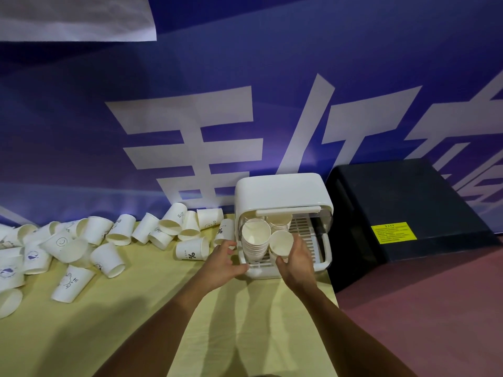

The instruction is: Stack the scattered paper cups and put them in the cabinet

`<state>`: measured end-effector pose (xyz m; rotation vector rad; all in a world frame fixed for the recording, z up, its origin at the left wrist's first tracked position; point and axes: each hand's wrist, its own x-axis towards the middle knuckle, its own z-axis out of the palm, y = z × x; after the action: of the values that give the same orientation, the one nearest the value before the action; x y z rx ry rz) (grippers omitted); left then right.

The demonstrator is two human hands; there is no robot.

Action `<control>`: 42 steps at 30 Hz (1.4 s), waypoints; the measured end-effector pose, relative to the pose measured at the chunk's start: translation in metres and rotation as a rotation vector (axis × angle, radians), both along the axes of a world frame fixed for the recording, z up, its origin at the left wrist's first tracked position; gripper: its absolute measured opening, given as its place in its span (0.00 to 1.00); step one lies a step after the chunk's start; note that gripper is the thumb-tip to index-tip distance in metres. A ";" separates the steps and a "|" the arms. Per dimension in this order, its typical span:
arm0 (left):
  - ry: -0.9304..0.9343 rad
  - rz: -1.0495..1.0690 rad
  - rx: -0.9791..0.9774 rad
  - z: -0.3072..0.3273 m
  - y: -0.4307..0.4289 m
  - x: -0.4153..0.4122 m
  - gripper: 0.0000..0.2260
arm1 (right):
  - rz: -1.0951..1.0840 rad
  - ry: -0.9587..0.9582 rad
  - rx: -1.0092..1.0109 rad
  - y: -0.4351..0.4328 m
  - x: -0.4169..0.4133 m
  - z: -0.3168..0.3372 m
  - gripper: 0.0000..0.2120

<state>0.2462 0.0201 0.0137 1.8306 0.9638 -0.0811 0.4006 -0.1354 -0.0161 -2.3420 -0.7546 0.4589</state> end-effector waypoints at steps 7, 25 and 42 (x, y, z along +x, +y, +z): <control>-0.040 0.016 0.012 0.009 -0.004 -0.002 0.32 | 0.074 0.029 -0.203 -0.005 0.005 0.002 0.40; -0.150 0.428 0.009 0.024 -0.004 -0.181 0.13 | 0.589 0.001 0.062 0.060 -0.178 0.036 0.24; -0.085 0.717 -0.019 -0.003 0.107 -0.504 0.13 | 0.741 0.140 -0.126 0.197 -0.454 0.036 0.30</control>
<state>-0.2581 0.1276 0.0112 1.3650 1.4908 0.4217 -0.0534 0.0614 0.0199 -2.0430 -1.5557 0.9913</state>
